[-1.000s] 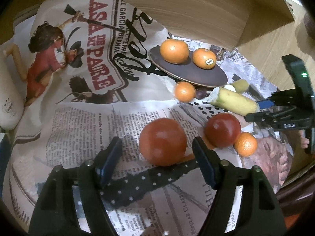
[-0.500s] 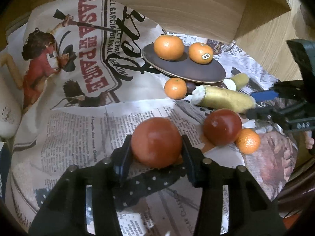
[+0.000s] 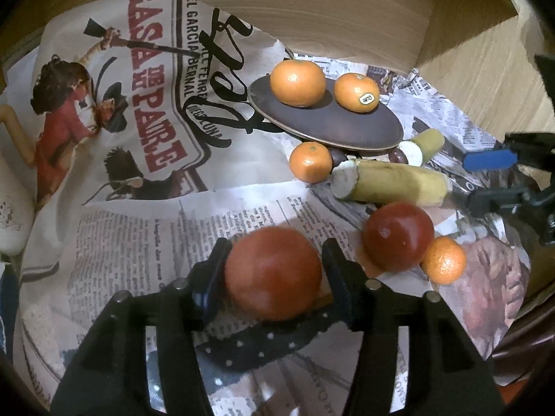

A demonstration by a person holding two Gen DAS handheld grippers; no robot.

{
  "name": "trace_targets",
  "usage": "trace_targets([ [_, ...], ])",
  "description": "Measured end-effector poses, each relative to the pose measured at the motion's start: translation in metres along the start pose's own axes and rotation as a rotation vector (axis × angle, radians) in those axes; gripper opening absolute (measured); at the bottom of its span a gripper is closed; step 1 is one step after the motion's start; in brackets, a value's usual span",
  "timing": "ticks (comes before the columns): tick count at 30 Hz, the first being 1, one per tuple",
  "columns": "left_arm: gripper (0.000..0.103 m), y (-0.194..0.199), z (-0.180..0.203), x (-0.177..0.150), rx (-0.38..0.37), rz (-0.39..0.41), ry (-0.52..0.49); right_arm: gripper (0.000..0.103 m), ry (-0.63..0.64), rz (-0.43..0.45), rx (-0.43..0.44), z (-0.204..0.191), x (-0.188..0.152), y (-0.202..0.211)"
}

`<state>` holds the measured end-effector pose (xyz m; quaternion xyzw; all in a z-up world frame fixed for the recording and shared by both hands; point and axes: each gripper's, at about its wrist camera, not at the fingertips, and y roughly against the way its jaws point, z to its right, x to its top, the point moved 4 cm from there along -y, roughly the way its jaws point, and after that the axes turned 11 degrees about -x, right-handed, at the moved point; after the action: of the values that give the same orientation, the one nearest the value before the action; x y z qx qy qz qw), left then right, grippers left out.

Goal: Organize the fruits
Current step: 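Close the right tool around the yellow banana while the left tool holds the tomato, then carry the tomato with the left tool while the right tool carries the banana onto the plate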

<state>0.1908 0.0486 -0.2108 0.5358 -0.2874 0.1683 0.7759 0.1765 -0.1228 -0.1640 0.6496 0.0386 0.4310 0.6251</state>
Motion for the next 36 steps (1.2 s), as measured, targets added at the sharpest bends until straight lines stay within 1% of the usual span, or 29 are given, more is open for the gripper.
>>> trace_targets([
  [2, 0.054, -0.001, 0.0, 0.001, 0.008, 0.001, 0.002, 0.049, 0.016, 0.034, -0.006, -0.004, 0.012, 0.0],
  [4, 0.054, -0.002, 0.001, 0.001, 0.018, 0.0, -0.005, 0.049, 0.033, 0.044, -0.015, -0.008, 0.022, -0.008],
  [6, 0.053, -0.002, 0.002, -0.001, 0.025, 0.0, -0.012, 0.049, 0.047, 0.033, -0.012, -0.012, 0.032, -0.025],
  [7, 0.05, 0.0, 0.002, -0.002, 0.026, 0.001, -0.014, 0.049, 0.056, 0.023, -0.011, -0.012, 0.034, -0.032],
  [9, 0.048, 0.002, 0.001, -0.004, 0.024, 0.005, -0.013, 0.049, 0.062, -0.011, 0.004, -0.012, 0.037, -0.048],
  [11, 0.048, 0.004, 0.0, -0.005, 0.014, 0.012, 0.0, 0.049, 0.052, -0.049, 0.034, -0.009, 0.034, -0.06],
  [12, 0.048, 0.005, 0.0, -0.005, 0.008, 0.015, 0.004, 0.048, 0.038, -0.044, 0.044, -0.007, 0.032, -0.06],
  [16, 0.047, 0.003, 0.006, -0.003, -0.006, 0.013, -0.008, 0.036, -0.022, -0.031, 0.066, 0.006, 0.012, -0.043],
  [18, 0.047, 0.001, 0.011, -0.002, -0.008, 0.009, -0.028, 0.036, -0.016, -0.039, 0.051, 0.009, -0.004, -0.032],
  [20, 0.047, -0.001, 0.015, -0.002, -0.007, 0.003, -0.044, 0.036, 0.014, -0.053, 0.016, 0.01, -0.017, -0.025],
  [22, 0.047, -0.004, 0.016, -0.002, -0.006, -0.008, -0.043, 0.036, 0.019, -0.066, -0.001, 0.01, -0.022, -0.023],
  [24, 0.048, -0.005, 0.014, -0.002, -0.01, -0.011, -0.03, 0.036, 0.013, -0.054, -0.003, 0.009, -0.019, -0.024],
  [28, 0.048, -0.003, 0.011, -0.003, -0.017, -0.008, -0.011, 0.042, -0.002, -0.031, 0.013, 0.005, -0.002, -0.037],
  [31, 0.048, -0.002, 0.012, -0.004, -0.006, -0.003, -0.012, 0.043, -0.054, -0.065, 0.046, 0.002, 0.005, -0.06],
  [32, 0.048, -0.002, 0.013, -0.005, 0.001, -0.003, -0.018, 0.042, -0.068, -0.056, 0.045, 0.0, 0.004, -0.063],
  [33, 0.048, -0.003, 0.014, -0.005, 0.01, -0.001, -0.027, 0.041, -0.08, -0.027, 0.034, 0.0, 0.004, -0.062],
  [35, 0.047, -0.003, 0.015, -0.005, 0.02, -0.001, -0.03, 0.036, -0.099, 0.008, 0.009, 0.0, 0.003, -0.06],
  [36, 0.047, -0.003, 0.016, -0.003, 0.024, -0.003, -0.031, 0.036, -0.107, 0.017, 0.005, 0.001, 0.002, -0.059],
])
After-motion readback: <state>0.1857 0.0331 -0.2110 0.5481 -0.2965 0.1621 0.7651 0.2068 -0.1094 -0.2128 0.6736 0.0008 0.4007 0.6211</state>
